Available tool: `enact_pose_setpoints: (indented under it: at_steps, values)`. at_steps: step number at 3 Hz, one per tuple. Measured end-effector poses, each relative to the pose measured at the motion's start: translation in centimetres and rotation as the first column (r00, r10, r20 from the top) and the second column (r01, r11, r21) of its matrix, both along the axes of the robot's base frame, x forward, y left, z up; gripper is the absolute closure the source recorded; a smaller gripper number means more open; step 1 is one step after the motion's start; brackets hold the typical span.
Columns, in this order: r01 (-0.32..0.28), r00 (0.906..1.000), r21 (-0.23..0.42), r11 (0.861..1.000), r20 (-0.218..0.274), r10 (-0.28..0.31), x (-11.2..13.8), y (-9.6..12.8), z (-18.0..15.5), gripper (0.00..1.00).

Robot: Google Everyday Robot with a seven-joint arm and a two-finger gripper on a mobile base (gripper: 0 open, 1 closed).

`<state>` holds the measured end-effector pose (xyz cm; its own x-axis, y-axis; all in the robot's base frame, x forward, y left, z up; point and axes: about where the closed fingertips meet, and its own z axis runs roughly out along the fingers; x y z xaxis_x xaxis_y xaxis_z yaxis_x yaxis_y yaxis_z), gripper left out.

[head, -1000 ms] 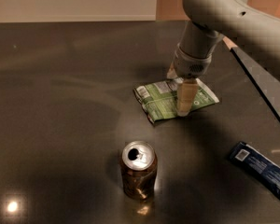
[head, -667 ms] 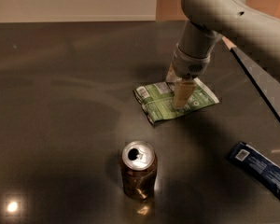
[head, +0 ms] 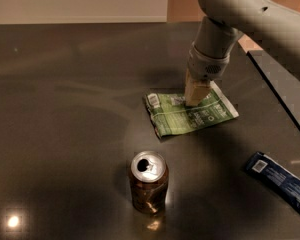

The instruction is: Move green jalapeno chip bag near rxbar blueberry

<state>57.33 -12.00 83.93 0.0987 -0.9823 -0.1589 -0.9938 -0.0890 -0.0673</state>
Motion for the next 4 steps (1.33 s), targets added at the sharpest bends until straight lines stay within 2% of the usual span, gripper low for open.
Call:
enact_pose_setpoints:
  at_steps: [1,3,4]
  values:
    - [0.014,0.9998,-0.003,1.0,0.016,-0.014,-0.2,-0.9,1.2,1.0]
    - [0.037,0.9987,-0.04,0.999,0.036,-0.035,-0.7,-3.2,3.8,1.0]
    - [0.072,0.9973,-0.069,0.995,0.022,-0.07,-1.9,-5.3,4.9,1.0]
